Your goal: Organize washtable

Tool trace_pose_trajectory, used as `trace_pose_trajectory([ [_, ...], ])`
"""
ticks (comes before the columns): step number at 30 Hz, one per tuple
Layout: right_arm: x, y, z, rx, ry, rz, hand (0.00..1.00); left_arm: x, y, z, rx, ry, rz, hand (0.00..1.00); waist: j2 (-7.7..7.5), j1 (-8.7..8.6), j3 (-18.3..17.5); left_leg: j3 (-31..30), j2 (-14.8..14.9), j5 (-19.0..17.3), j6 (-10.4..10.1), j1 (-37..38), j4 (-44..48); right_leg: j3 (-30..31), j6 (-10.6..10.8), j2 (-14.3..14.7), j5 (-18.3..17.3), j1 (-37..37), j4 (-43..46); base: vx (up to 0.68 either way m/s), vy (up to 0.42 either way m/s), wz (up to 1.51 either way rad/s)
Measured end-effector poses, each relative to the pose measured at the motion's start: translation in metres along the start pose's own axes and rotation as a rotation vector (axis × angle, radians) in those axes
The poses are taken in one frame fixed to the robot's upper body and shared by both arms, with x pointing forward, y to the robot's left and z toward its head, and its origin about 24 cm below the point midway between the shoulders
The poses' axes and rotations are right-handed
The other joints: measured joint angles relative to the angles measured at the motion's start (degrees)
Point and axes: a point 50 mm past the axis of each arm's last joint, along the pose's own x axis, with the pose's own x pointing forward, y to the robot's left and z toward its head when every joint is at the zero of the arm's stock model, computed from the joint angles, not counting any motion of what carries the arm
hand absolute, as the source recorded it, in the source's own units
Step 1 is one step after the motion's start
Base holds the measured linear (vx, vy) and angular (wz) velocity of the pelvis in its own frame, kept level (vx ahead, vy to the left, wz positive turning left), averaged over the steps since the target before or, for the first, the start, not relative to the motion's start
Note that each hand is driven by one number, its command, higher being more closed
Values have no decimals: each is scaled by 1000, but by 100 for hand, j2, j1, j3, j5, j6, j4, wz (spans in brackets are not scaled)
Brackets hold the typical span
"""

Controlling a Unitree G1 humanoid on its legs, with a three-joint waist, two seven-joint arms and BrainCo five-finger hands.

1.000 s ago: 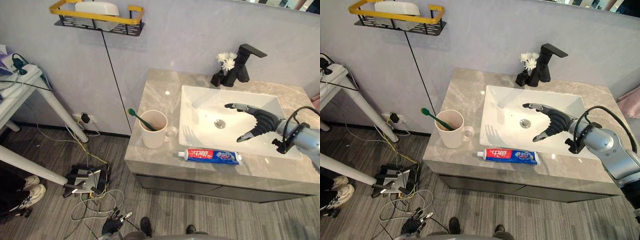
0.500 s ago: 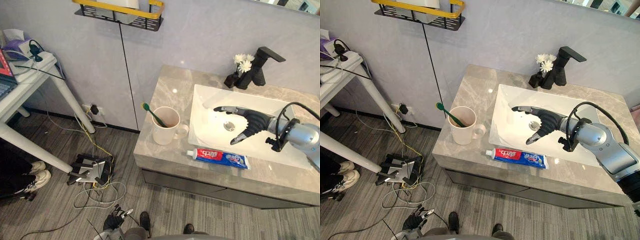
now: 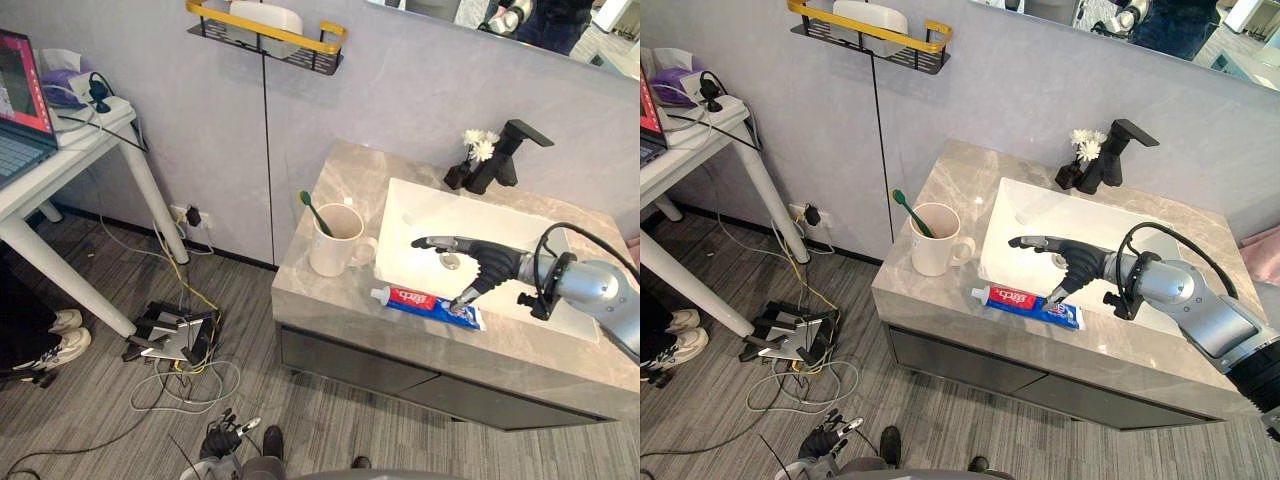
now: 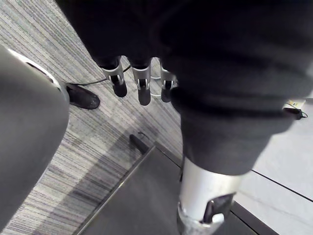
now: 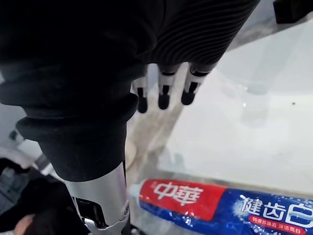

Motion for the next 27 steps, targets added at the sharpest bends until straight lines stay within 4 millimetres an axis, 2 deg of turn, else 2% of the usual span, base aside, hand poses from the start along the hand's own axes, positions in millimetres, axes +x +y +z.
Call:
trace_pose_trajectory([
  [2,-1,1,-2,7,8,0,0,0,0,1,1,-3,-1,0,-2,-9,-1,-1,0,0,0,-24,0,0,0,0,0,-28,1,0,0,0],
  [4,-4,6,-14,40,45,-3,0,1,0,3,5,-8,-4,0,-18,-11,-13,-17,0,1,0,-132,0,-7,-1,-1,-1,-131,20,-2,2,3],
  [8,-19,10,-54,157,181,-94,0,0,-1,12,58,-35,-32,0,-41,-25,12,-170,-57,98,-38,-604,2,-88,27,-32,24,-540,46,14,21,12],
  [10,-34,2,-77,176,295,-179,0,2,-6,21,87,-71,-59,0,-17,-32,216,-269,-114,143,-5,-805,3,-182,73,-46,59,-684,51,20,27,23],
  [12,-43,-4,-86,208,325,-262,0,2,-7,30,101,-105,-70,0,-41,-26,338,-292,-135,165,16,-1022,5,-225,108,-69,83,-876,63,30,32,17],
  [15,-49,-15,-86,202,323,-333,0,2,-2,40,148,-127,-67,0,-113,-41,518,-342,-190,183,25,-1171,7,-263,137,-116,115,-1012,92,82,23,10],
  [19,-44,-16,-83,208,297,-361,0,1,-3,48,166,-160,-78,0,-179,-9,564,-382,-195,205,53,-1170,41,-299,118,-124,149,-1005,156,117,26,12],
  [24,-35,-19,-79,209,262,-372,0,1,-3,49,170,-161,-79,0,-169,13,643,-431,-76,206,49,-1167,41,-297,12,0,360,-1010,164,43,8,2],
  [27,-34,-21,-77,204,254,-373,0,1,-4,49,186,-159,-82,0,-172,18,680,-440,-67,186,19,-1168,17,-295,5,7,370,-1010,168,0,0,0],
])
